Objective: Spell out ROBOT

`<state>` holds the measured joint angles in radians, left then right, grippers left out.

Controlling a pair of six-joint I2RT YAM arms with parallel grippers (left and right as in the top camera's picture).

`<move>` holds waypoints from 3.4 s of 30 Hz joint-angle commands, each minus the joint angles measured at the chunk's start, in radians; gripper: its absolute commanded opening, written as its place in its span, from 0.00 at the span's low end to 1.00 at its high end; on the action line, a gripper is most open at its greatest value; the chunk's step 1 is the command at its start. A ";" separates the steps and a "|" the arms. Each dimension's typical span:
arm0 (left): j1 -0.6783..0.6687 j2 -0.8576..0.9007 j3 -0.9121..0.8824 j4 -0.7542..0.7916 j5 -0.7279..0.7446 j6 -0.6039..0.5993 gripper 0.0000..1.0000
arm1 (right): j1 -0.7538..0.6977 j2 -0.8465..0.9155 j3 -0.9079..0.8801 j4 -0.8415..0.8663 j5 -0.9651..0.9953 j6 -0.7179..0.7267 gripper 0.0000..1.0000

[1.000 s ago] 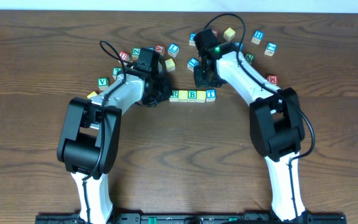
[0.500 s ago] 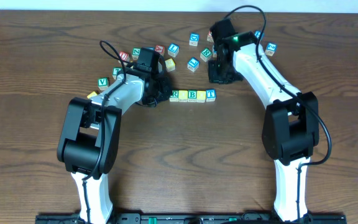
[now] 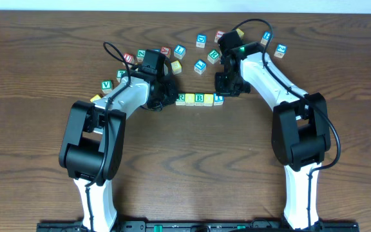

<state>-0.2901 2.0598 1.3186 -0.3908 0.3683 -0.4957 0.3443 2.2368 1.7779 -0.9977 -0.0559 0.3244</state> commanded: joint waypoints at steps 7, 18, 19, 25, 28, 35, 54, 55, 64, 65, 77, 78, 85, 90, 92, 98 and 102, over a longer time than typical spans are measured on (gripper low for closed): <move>-0.004 0.027 -0.006 0.000 -0.002 0.018 0.07 | 0.018 -0.019 -0.007 -0.016 -0.007 -0.011 0.01; -0.004 0.027 -0.006 0.000 -0.002 0.018 0.08 | 0.023 -0.019 -0.007 -0.042 -0.008 -0.011 0.02; -0.004 0.027 -0.006 0.000 -0.002 0.018 0.07 | 0.024 -0.019 -0.007 -0.043 -0.007 -0.011 0.02; -0.004 0.027 -0.006 0.000 -0.002 0.018 0.07 | 0.024 -0.019 -0.007 -0.042 -0.018 -0.011 0.02; -0.004 0.027 -0.006 0.000 -0.002 0.018 0.08 | 0.024 -0.019 -0.007 -0.042 -0.018 -0.011 0.02; -0.004 0.027 -0.006 0.000 -0.002 0.018 0.07 | 0.024 -0.019 -0.007 -0.042 -0.044 -0.011 0.03; -0.004 0.027 -0.006 0.000 -0.002 0.018 0.07 | 0.023 -0.019 -0.007 -0.039 -0.013 -0.011 0.06; -0.004 0.027 -0.006 0.000 -0.002 0.018 0.07 | 0.023 -0.019 -0.007 -0.038 -0.010 -0.011 0.06; -0.004 0.027 -0.006 0.000 -0.002 0.018 0.07 | 0.021 -0.019 0.002 -0.014 0.002 -0.011 0.06; -0.004 0.027 -0.006 0.000 -0.002 0.018 0.07 | 0.021 -0.019 0.005 -0.014 0.004 -0.011 0.06; -0.004 0.027 -0.006 0.000 -0.002 0.018 0.07 | 0.039 -0.019 0.014 -0.061 0.001 -0.011 0.06; -0.004 0.027 -0.006 0.000 -0.002 0.018 0.07 | 0.040 -0.019 0.014 -0.062 0.001 -0.011 0.06; -0.004 0.027 -0.006 0.000 -0.002 0.018 0.07 | 0.039 -0.019 0.014 -0.058 0.000 -0.011 0.04; -0.004 0.027 -0.006 0.000 -0.002 0.018 0.07 | 0.036 -0.019 0.014 -0.066 0.001 -0.011 0.04; -0.004 0.027 -0.006 0.000 -0.002 0.018 0.07 | 0.032 -0.019 0.014 -0.069 0.001 -0.011 0.04; -0.004 0.027 -0.006 0.000 -0.002 0.018 0.07 | 0.023 -0.019 0.014 -0.071 0.001 -0.011 0.03; -0.004 0.027 -0.006 0.000 -0.002 0.018 0.07 | 0.021 -0.019 0.014 -0.071 0.002 -0.011 0.03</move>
<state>-0.2901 2.0598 1.3186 -0.3908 0.3679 -0.4957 0.3717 2.2368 1.7775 -1.0657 -0.0521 0.3244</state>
